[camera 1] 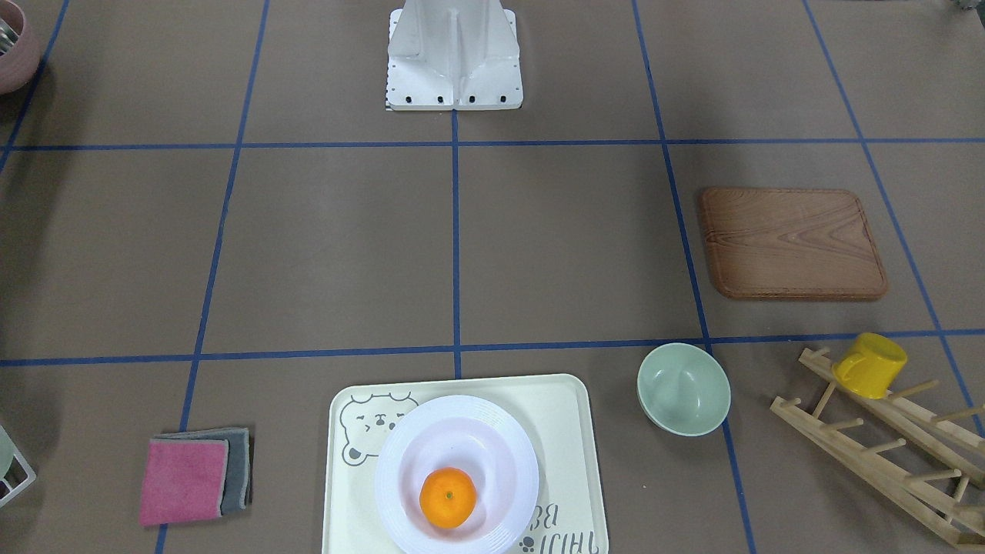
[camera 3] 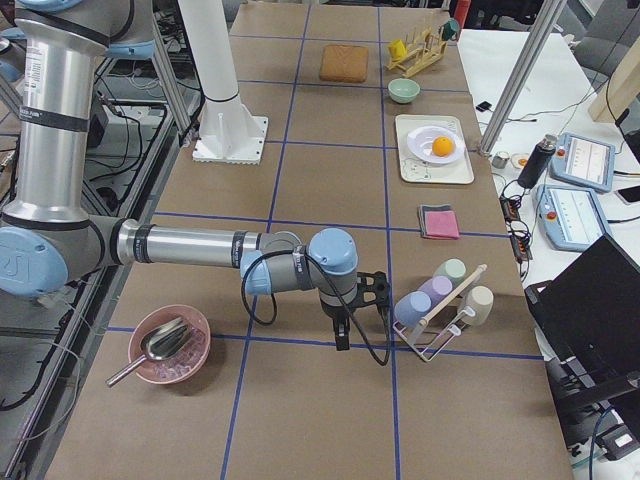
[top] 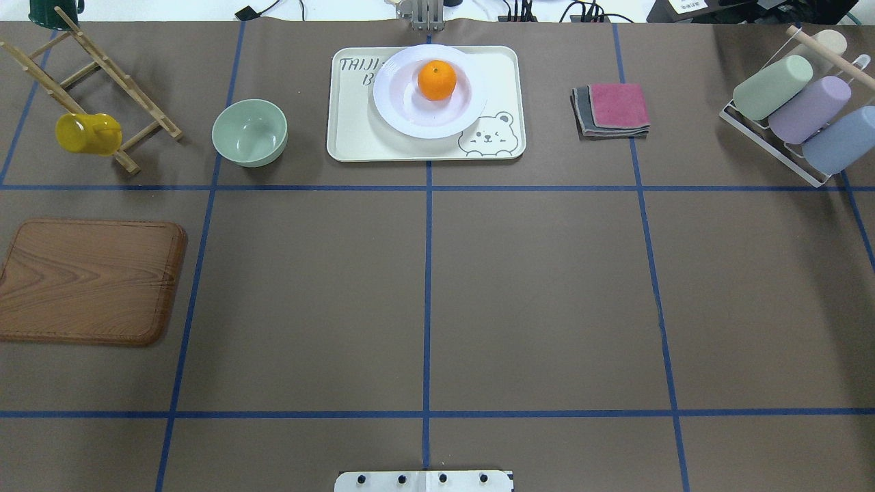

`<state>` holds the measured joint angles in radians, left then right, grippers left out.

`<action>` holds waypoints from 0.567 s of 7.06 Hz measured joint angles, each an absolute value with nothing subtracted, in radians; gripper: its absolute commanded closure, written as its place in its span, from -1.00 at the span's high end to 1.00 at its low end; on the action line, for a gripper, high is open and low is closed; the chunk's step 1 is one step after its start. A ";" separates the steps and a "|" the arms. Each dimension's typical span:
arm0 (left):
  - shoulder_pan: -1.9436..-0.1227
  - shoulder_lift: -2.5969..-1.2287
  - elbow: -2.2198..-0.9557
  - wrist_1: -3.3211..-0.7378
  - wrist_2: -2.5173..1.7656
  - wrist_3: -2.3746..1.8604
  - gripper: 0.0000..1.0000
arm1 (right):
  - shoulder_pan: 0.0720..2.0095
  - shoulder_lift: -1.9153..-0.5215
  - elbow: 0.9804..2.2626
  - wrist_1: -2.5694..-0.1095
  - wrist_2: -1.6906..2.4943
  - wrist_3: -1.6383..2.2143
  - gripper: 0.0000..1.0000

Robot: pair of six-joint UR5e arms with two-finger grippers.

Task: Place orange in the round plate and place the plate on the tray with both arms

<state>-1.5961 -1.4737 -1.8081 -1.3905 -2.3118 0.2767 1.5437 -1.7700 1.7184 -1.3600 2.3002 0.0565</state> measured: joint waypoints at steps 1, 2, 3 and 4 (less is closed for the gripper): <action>-1.596 -1.471 -1.808 -1.390 -2.312 0.276 0.96 | 1.548 -1.777 1.721 -1.365 2.301 0.055 1.00; -1.596 -1.469 -1.808 -1.391 -2.312 0.275 0.96 | 1.551 -1.778 1.724 -1.367 2.303 0.054 1.00; -1.597 -1.469 -1.808 -1.390 -2.312 0.274 0.96 | 1.554 -1.777 1.726 -1.370 2.314 0.053 1.00; -1.597 -1.467 -1.809 -1.390 -2.312 0.273 0.96 | 1.556 -1.778 1.732 -1.377 2.336 0.052 1.00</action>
<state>-1.5968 -1.4666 -1.8093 -1.3900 -2.3120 0.2733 1.5560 -1.7780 1.7321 -1.3769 2.3356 0.0520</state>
